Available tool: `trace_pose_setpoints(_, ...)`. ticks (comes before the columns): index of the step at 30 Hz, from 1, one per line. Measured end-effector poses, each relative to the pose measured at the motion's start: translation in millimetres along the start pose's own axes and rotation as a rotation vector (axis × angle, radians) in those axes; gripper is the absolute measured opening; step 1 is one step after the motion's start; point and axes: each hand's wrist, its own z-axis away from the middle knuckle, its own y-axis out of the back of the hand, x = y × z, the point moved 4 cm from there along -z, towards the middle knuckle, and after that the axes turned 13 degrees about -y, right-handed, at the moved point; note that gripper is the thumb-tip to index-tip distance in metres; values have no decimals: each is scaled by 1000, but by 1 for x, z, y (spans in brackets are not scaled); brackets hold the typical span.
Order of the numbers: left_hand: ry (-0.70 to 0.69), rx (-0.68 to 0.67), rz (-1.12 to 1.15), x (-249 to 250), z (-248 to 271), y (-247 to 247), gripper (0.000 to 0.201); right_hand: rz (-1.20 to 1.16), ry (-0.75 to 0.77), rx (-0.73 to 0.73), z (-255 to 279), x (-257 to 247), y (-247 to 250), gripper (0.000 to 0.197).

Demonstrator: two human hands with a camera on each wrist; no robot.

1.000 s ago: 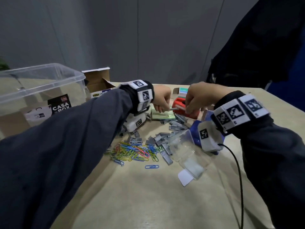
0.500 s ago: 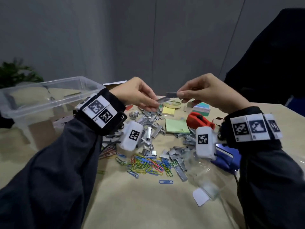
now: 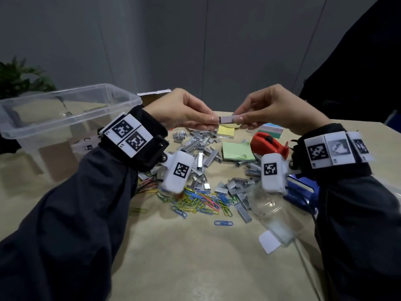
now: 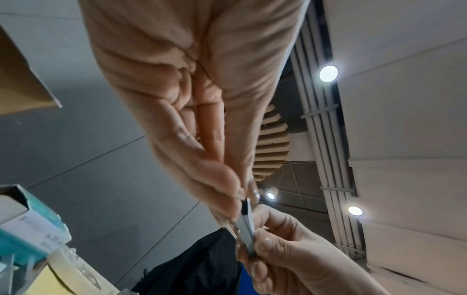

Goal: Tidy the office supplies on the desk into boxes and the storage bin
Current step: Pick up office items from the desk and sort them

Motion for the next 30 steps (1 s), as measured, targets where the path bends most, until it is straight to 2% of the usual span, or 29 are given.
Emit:
trace_pose_setpoints(3, 15, 24, 29, -6, -1, -3, 19, -52, -12, -6, -2, 2, -5, 33)
trace_pose_setpoints(6, 17, 80, 88, -10, -1, -9, 26, -75, -38, -11, -5, 5, -9, 40)
trace_pose_setpoints(10, 21, 175, 142, -14, 1, -9, 23, -35, -18, 3, -6, 8, -10, 27)
trace_pose_setpoints(15, 0, 267, 192, -14, 1, -6, 32, -53, 37, 57, -7, 7, -11, 30)
trace_pose_setpoints(22, -41, 282, 159, -12, 0, -6, 31, 18, 72, 104, -2, 1, -14, 30)
trace_pose_setpoints(26, -69, 231, 161, -9, 1, -12, 29, 147, 63, 134, 3, -9, -7, 24)
trace_pose_setpoints(30, -133, 169, -59, -4, -2, -23, 26, 206, 38, 216, 17, -11, 25, 22)
